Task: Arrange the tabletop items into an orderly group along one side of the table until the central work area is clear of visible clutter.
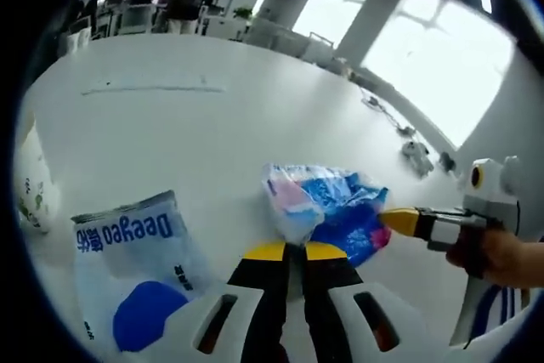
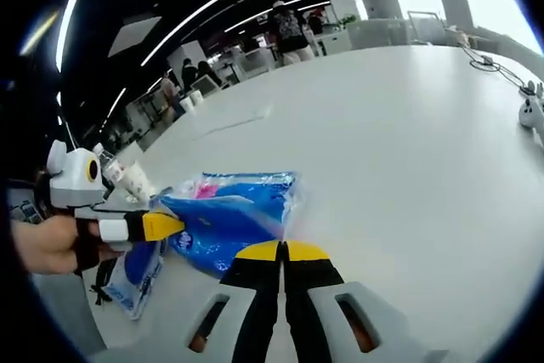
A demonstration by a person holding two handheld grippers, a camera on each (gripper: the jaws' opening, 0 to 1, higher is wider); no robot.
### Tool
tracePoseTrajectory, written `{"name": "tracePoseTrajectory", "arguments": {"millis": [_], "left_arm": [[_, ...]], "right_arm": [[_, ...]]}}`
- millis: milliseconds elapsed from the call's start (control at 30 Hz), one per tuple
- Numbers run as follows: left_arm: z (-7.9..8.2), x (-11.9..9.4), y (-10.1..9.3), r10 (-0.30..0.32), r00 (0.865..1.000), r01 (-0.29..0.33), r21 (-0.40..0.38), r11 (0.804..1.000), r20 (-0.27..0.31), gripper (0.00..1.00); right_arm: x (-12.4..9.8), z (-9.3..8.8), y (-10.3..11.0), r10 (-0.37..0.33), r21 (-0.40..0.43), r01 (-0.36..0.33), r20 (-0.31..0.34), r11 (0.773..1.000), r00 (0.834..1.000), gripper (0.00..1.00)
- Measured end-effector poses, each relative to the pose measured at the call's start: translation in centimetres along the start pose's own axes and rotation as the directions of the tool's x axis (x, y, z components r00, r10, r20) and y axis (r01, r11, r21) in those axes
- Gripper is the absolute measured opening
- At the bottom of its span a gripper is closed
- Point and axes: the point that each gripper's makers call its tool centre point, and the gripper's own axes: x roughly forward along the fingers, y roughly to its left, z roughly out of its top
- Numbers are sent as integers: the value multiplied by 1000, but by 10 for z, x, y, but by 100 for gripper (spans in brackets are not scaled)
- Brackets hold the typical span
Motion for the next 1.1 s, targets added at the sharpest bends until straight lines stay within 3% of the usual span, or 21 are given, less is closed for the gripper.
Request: {"name": "tracePoseTrajectory", "arguments": {"millis": [67,200,400,533,900,1100], "left_arm": [[12,4,1,-4,999,6,-50,999,36,0],[23,10,0,-15,999,18,-55,998,48,0],[27,21,-11,-30,998,33,-58,998,46,0],[24,28,-18,-41,999,42,-48,998,27,0],[2,35,-12,-12,999,10,-34,999,-46,0],[-8,36,-13,-4,997,0,-62,998,-79,0]], "right_arm": [[3,6,-1,1,1,-1,10,1000,1000,0],[7,18,-6,1,8,-1,27,1000,1000,0],[7,27,-20,-17,13,16,36,1000,999,0],[6,26,-28,-27,43,25,31,999,999,0],[7,7,-30,-26,52,27,-22,998,999,0],[4,4,-32,-28,16,29,-39,999,999,0]]}}
